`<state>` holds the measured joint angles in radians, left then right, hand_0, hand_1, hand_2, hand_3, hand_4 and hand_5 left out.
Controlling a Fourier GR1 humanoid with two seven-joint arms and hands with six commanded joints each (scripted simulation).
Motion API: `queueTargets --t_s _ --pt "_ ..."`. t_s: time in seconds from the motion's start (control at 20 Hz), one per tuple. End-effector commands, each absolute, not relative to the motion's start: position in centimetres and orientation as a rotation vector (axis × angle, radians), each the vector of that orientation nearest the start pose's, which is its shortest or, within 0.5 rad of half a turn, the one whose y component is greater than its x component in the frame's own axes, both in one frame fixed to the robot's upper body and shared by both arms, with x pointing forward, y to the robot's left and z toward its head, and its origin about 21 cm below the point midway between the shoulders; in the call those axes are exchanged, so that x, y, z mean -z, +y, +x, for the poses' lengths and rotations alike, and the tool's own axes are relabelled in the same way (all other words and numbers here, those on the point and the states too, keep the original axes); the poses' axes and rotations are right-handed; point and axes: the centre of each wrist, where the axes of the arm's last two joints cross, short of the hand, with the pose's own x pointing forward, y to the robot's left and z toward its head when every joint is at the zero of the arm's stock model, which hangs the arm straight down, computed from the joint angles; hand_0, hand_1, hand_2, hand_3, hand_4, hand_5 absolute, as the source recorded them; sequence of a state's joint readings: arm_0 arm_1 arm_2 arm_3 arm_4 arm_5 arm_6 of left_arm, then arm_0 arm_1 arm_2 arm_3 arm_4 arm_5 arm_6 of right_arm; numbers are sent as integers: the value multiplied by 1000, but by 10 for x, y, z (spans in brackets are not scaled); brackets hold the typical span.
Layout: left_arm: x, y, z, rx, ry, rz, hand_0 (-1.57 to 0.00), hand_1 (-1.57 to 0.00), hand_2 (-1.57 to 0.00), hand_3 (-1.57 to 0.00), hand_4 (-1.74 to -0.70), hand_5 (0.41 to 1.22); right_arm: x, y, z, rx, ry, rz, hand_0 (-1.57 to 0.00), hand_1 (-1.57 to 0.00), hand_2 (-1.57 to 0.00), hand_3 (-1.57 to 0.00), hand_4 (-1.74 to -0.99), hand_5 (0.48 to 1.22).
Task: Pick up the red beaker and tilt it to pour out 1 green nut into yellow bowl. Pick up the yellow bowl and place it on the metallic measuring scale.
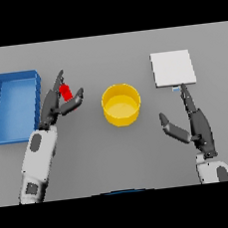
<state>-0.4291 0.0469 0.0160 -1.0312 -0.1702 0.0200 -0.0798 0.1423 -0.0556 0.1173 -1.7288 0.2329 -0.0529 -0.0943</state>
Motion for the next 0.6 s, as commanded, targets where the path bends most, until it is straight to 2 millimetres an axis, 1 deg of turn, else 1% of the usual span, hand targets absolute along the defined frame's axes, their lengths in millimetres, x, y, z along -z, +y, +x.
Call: queueTargets --t_s 0.0,0.05,0.1,0.15,0.2,0.25,0.3,0.35,0.4,0.45,0.5,0.55 --pt "18 199 348 297 -1520 80 1 1 1 1 -1320 692 -9 -227 213 -246 -1692 -220 1 1 1 1 -1264 640" --pt "22 200 349 292 -1523 74 1 1 1 1 -1329 695 -7 -222 212 -248 -1686 -214 1 1 1 1 -1264 640" --pt "22 196 352 289 -1527 72 1 1 1 1 -1335 698 -7 -221 212 -245 -1684 -211 1 1 1 1 -1263 640" --pt "26 196 352 278 -1530 61 1 1 0 1 -1348 704 -8 -224 213 -251 -1687 -219 1 1 1 1 -1261 641" --pt "27 194 355 255 -1536 51 1 -26 -67 -31 -1378 724 -11 -226 213 -256 -1693 -220 1 1 1 1 -1259 642" --pt "28 193 356 224 -1542 50 -119 -146 -182 -124 -1410 750 -8 -224 213 -246 -1676 -214 1 1 1 1 -1260 642" --pt "26 190 355 206 -1544 44 -285 -328 -364 -292 -1449 783 -9 -223 213 -255 -1683 -219 1 1 1 1 -1258 644" --pt "24 189 358 191 -1538 57 -441 -481 -523 -547 -1448 871 -10 -224 213 -251 -1683 -226 1 1 1 1 -1257 645" --pt "23 188 361 200 -1528 84 -662 -699 -733 -724 -1500 941 -8 -227 211 -251 -1680 -225 1 1 1 1 -1255 644" --pt "23 186 362 221 -1527 89 -844 -874 -900 -838 -1541 997 -6 -224 210 -247 -1684 -218 1 1 1 1 -1256 646" --pt "22 184 363 250 -1531 90 -989 -1013 -1034 -926 -1575 1042 -8 -224 212 -243 -1688 -221 1 1 1 1 -1254 645" --pt "25 182 361 267 -1554 81 -1106 -1125 -1142 -974 -1603 1078 -7 -226 211 -241 -1687 -226 1 1 1 1 -1252 644"
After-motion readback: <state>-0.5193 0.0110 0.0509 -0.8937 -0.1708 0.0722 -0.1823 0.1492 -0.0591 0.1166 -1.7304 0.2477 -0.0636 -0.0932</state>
